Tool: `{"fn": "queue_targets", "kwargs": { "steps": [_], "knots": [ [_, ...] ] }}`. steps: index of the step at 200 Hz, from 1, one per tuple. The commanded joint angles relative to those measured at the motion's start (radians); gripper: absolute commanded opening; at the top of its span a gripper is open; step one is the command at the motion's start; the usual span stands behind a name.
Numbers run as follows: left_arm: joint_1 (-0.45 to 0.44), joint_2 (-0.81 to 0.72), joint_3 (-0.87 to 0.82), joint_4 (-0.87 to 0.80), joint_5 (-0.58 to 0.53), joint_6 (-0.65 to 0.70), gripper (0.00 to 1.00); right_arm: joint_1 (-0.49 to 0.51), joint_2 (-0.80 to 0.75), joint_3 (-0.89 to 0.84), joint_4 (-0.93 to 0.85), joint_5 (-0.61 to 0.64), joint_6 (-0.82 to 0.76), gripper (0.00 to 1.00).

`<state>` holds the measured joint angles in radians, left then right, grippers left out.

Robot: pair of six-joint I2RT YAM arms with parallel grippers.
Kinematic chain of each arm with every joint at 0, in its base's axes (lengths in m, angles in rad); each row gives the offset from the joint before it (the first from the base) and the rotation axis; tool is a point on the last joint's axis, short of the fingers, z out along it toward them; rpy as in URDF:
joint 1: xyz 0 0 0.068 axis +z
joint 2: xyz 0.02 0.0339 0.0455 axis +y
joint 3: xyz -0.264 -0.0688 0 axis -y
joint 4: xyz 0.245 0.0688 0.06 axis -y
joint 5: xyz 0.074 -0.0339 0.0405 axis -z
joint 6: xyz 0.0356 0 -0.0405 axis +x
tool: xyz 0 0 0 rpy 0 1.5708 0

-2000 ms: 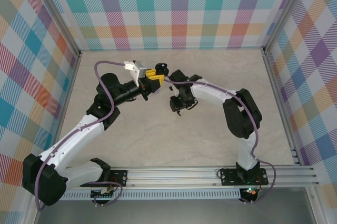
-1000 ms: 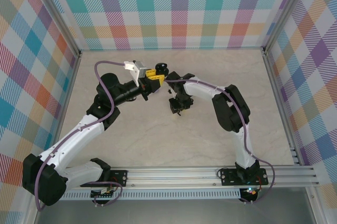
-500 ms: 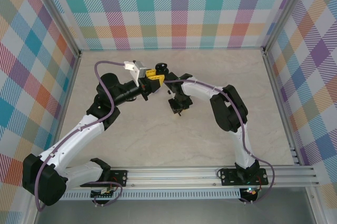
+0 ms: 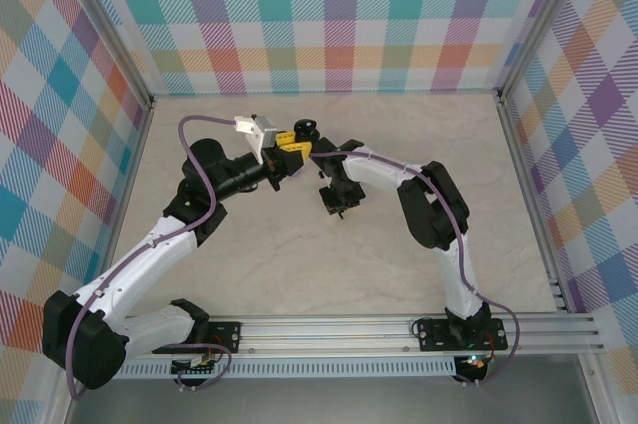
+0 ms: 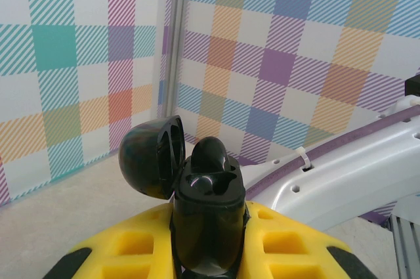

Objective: Insert wireless bluetooth earbuds into charging case

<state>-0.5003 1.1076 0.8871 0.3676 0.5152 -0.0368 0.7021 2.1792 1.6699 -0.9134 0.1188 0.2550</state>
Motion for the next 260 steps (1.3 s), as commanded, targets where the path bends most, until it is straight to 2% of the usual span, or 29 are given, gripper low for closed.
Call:
{"fn": "queue_targets", "kwargs": {
  "steps": [1, 137, 218, 260],
  "knots": [
    [0.011, -0.019, 0.016, 0.024, 0.025, 0.006, 0.06, 0.005, -0.013, -0.012, -0.036, 0.004, 0.013, 0.36],
    [0.011, -0.016, 0.020, 0.025, 0.027, 0.006, 0.06, 0.019, -0.020, -0.048, -0.037, -0.039, 0.029, 0.34],
    [0.011, -0.013, 0.018, 0.026, 0.027, 0.004, 0.06, 0.025, -0.015, -0.056, -0.033, -0.035, 0.041, 0.22],
    [0.011, -0.013, 0.017, 0.024, 0.026, 0.005, 0.06, 0.016, -0.054, -0.082, 0.002, -0.017, 0.056, 0.21]
  ]
}}
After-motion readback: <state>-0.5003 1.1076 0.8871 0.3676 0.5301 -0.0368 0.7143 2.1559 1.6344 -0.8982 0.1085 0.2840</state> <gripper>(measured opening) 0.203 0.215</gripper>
